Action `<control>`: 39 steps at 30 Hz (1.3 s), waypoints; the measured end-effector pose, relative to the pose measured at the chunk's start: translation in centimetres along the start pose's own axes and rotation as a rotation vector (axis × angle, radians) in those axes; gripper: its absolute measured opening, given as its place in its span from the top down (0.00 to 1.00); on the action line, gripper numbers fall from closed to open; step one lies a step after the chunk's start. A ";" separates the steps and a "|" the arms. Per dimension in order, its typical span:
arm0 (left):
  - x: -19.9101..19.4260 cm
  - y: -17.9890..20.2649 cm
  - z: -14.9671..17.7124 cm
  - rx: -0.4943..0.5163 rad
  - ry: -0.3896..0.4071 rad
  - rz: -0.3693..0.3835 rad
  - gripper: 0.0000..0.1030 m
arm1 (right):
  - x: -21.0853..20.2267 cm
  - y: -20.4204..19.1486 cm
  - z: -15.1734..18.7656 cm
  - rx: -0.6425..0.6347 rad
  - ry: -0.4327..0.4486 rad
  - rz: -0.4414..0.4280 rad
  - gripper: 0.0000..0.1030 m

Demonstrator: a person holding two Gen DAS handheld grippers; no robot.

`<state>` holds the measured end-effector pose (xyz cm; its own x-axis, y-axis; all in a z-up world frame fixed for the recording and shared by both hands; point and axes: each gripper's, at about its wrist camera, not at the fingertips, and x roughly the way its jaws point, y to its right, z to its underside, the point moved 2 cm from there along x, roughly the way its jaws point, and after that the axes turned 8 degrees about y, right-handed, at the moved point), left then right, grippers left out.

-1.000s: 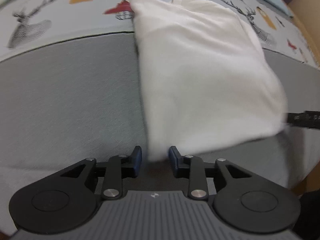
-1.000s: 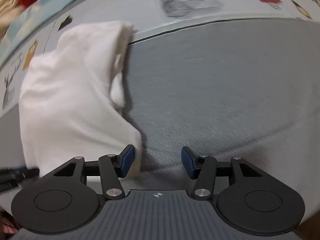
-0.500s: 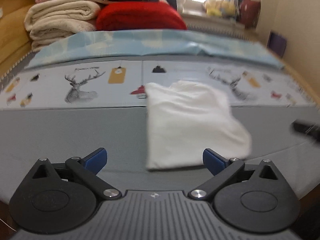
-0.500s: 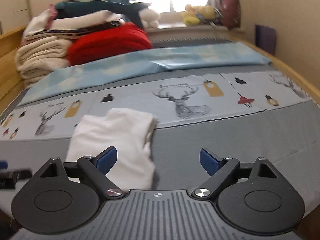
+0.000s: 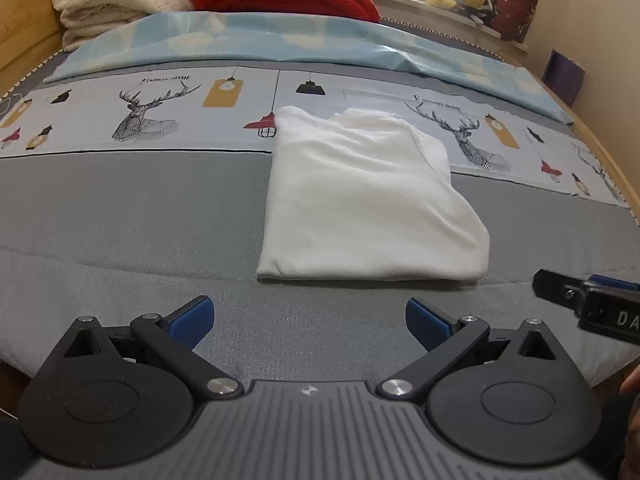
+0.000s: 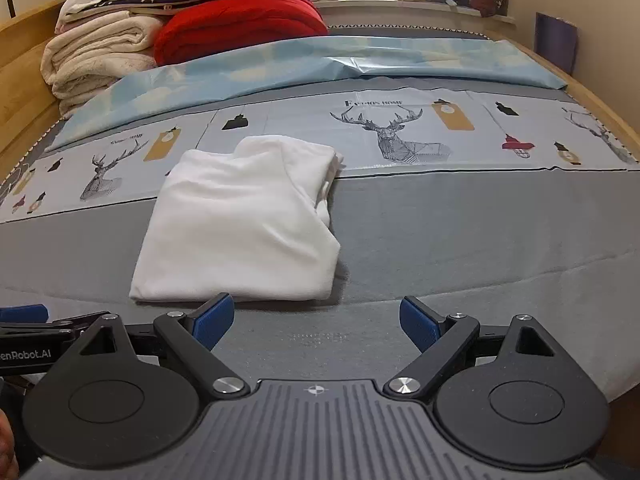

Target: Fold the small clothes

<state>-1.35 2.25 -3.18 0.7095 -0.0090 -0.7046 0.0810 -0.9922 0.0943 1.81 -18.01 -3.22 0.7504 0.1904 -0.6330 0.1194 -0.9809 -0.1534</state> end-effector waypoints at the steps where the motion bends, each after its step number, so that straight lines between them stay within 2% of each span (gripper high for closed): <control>1: -0.1 0.0 0.0 0.000 0.003 0.004 0.01 | 0.0 -0.1 0.1 -0.005 0.002 -0.008 0.12; 8: 0.4 0.4 0.1 0.025 0.002 0.016 0.01 | 0.5 -1.6 0.0 -0.074 0.006 -0.035 0.12; 18: 0.2 0.7 0.0 0.024 0.003 0.042 0.01 | 0.6 -2.2 0.0 -0.080 0.004 -0.053 0.12; 39: 0.5 0.8 0.1 0.025 -0.009 0.048 0.01 | 1.0 -2.6 0.2 -0.098 -0.009 -0.053 0.12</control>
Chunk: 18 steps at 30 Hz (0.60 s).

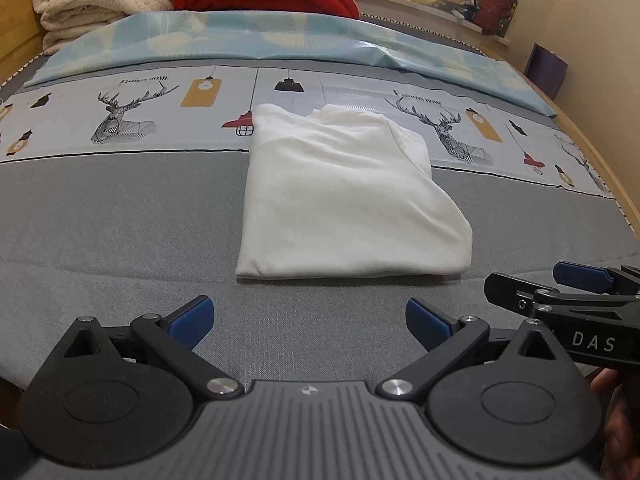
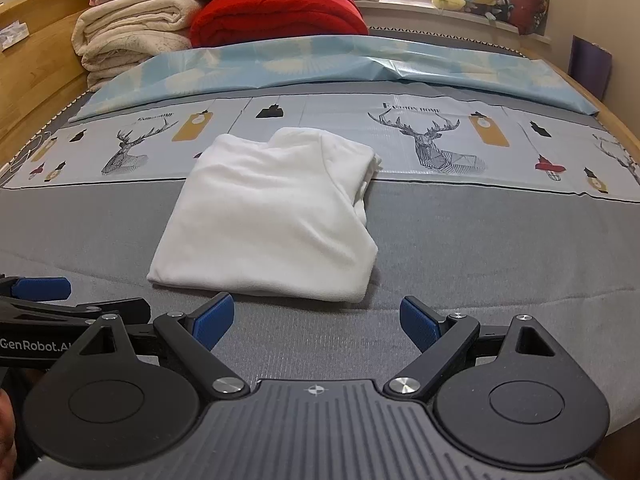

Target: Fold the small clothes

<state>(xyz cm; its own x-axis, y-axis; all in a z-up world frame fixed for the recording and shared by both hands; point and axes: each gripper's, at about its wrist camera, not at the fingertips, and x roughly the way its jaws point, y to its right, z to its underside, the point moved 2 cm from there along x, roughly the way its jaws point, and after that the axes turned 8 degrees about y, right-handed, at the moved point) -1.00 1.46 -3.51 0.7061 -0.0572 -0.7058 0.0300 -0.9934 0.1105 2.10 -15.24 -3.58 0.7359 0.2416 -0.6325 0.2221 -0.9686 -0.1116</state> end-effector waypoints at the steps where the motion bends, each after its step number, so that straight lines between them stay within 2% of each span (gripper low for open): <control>1: 0.0 0.0 0.0 0.000 -0.001 0.000 0.01 | 0.0 0.0 0.0 0.001 -0.002 0.000 0.12; 18: 0.1 0.1 0.1 -0.004 -0.001 0.002 0.01 | 0.2 0.1 0.1 0.011 -0.014 0.001 0.12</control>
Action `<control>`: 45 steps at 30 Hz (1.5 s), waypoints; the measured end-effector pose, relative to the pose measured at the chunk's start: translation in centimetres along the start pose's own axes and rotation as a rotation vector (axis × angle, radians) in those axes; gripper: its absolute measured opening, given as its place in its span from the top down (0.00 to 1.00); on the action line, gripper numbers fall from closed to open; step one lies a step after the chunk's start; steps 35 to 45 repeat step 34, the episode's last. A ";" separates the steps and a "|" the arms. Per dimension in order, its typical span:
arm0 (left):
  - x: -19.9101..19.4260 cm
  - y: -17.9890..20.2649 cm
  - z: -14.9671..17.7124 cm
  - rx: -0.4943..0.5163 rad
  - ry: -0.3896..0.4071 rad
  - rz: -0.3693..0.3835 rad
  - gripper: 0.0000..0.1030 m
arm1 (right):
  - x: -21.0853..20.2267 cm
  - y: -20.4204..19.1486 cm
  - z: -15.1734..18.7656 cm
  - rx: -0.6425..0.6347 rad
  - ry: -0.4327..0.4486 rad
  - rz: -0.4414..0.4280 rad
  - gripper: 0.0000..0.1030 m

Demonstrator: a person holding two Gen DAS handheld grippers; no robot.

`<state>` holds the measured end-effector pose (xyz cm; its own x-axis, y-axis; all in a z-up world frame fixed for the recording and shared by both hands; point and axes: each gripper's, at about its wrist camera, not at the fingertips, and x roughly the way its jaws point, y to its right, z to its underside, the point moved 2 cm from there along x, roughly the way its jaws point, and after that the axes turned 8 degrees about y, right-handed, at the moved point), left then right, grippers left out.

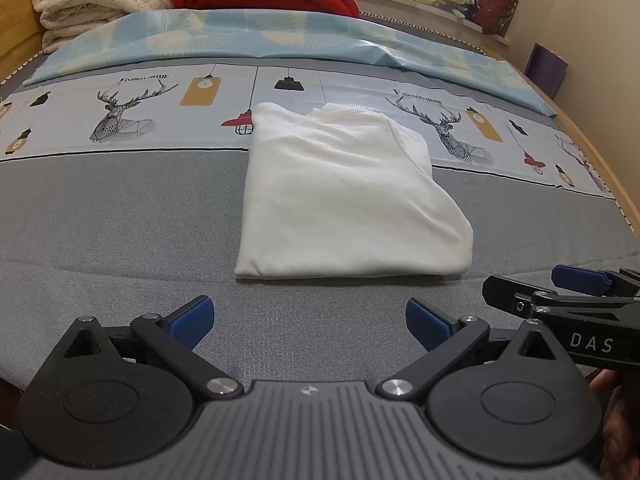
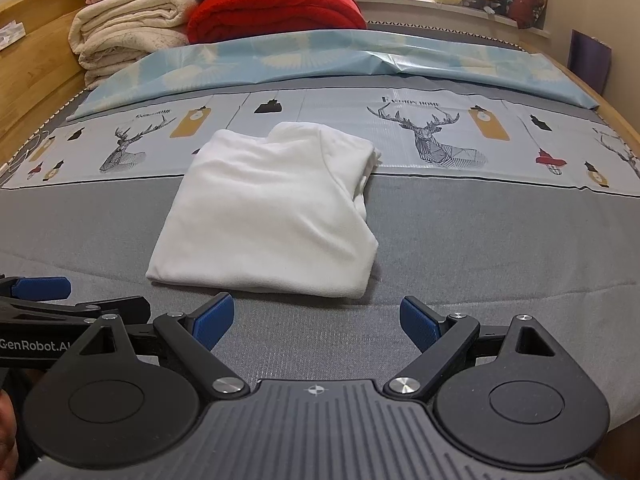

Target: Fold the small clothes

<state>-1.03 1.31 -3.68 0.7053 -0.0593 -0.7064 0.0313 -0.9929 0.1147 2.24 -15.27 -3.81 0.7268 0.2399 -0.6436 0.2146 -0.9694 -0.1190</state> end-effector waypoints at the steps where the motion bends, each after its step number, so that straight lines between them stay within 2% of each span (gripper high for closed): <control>1: 0.0 0.0 0.0 0.001 0.000 0.000 0.01 | 0.0 0.0 0.0 0.001 0.000 0.000 0.12; 45: 0.3 0.1 0.0 -0.009 -0.007 0.002 0.01 | 0.1 0.0 0.2 0.006 -0.008 -0.002 0.12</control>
